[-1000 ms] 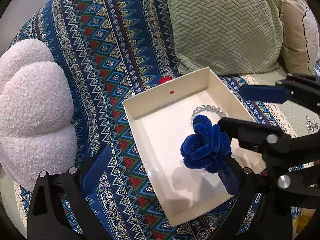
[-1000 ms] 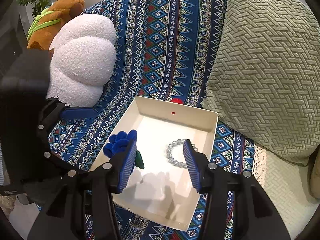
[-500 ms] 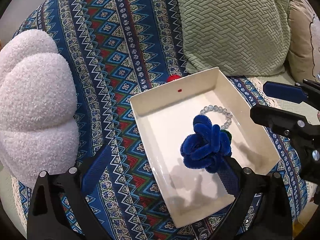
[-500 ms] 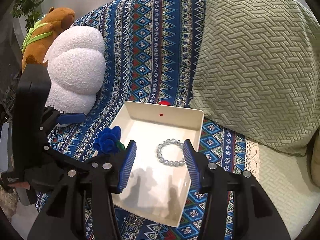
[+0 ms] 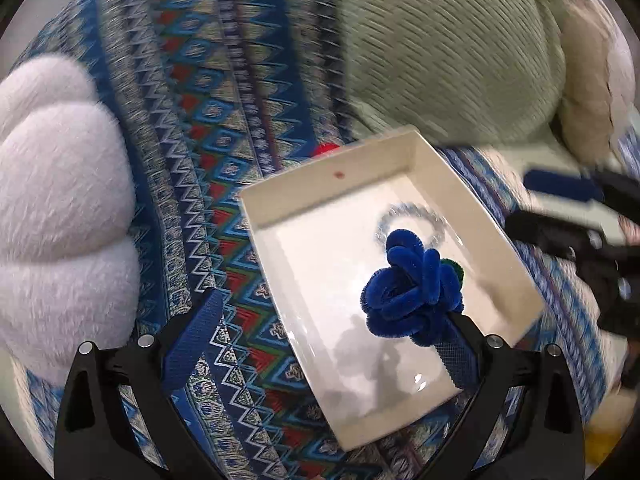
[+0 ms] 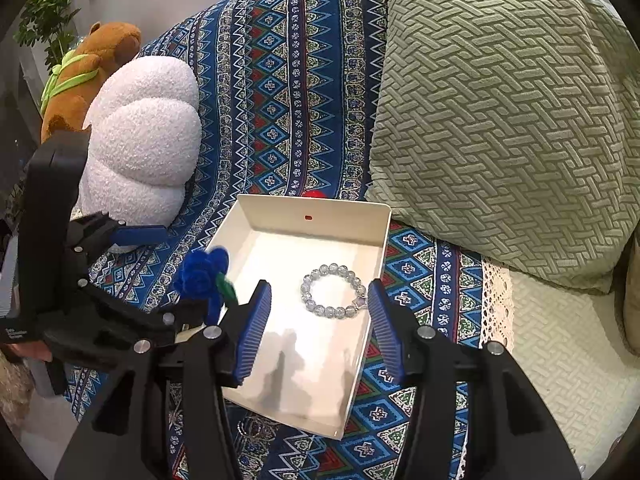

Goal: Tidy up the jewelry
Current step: 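Lower the blue flower into the tray and open the left tool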

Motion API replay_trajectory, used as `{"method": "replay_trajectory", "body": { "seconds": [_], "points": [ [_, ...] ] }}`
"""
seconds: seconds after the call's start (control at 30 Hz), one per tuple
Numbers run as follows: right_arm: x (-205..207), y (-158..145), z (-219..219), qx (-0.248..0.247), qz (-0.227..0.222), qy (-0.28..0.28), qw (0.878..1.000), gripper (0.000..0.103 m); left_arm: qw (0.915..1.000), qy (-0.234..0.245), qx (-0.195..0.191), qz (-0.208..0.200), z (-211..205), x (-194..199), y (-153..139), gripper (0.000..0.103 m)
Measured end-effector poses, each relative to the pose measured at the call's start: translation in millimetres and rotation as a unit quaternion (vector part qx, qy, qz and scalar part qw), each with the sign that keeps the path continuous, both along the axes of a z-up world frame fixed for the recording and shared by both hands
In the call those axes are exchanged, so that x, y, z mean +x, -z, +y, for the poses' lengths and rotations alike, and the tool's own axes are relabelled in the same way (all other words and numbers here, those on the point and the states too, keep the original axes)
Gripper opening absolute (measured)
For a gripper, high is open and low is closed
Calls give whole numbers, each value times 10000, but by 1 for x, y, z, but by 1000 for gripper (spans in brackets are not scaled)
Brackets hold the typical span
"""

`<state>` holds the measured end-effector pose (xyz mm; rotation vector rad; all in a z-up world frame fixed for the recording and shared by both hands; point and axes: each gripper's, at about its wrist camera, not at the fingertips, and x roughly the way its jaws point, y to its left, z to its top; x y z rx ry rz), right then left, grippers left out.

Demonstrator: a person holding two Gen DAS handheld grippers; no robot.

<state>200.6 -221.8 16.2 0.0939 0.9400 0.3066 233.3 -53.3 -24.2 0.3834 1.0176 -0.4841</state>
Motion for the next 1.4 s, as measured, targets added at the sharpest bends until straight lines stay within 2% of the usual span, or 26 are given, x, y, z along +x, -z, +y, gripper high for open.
{"method": "replay_trajectory", "body": {
  "seconds": [0.17, 0.3, 0.4, 0.5, 0.57, 0.7, 0.83, 0.97, 1.1, 1.23, 1.33, 1.4],
  "points": [
    [3, 0, -1, 39, -100, 171, 9998, 51, 9981, 81, -614, -15, 10, -9, -17, 96],
    [17, -9, 0, -362, -493, 913, 9939, 52, 9981, 79, -592, -176, 12, -21, -22, 96],
    [29, -13, 5, -706, -787, 1568, 9820, 62, 9977, -16, -665, -105, 16, -27, -22, 96],
    [41, -8, 12, -850, -885, 1846, 9751, 62, 9979, 40, -631, -132, 14, -34, -22, 96],
    [47, -2, 18, -928, -903, 1876, 9737, 62, 9977, 92, -660, -128, 15, -37, -22, 96],
    [55, 9, 25, -787, -718, 1798, 9779, 61, 9972, 109, -731, -136, 15, -37, -24, 96],
    [58, 12, 33, -912, -726, 1868, 9755, 61, 9954, 178, -945, -44, 18, -43, -30, 96],
    [64, 10, 30, -919, -659, 1944, 9744, 61, 9956, 289, -883, -89, 13, -51, -35, 96],
    [74, 10, 29, -1127, -700, 2005, 9707, 61, 9961, 376, -759, -238, 9, -59, -36, 96],
    [77, 12, 21, -1213, -619, 2085, 9685, 61, 9946, 210, -1003, -146, 16, -53, -41, 96],
    [71, 13, 16, -983, -631, 2044, 9719, 61, 9953, 193, -923, -213, 16, -50, -42, 96],
    [64, 10, 18, -914, -718, 2021, 9724, 62, 9946, 200, -1001, -166, 17, -50, -43, 96]
  ]
}}
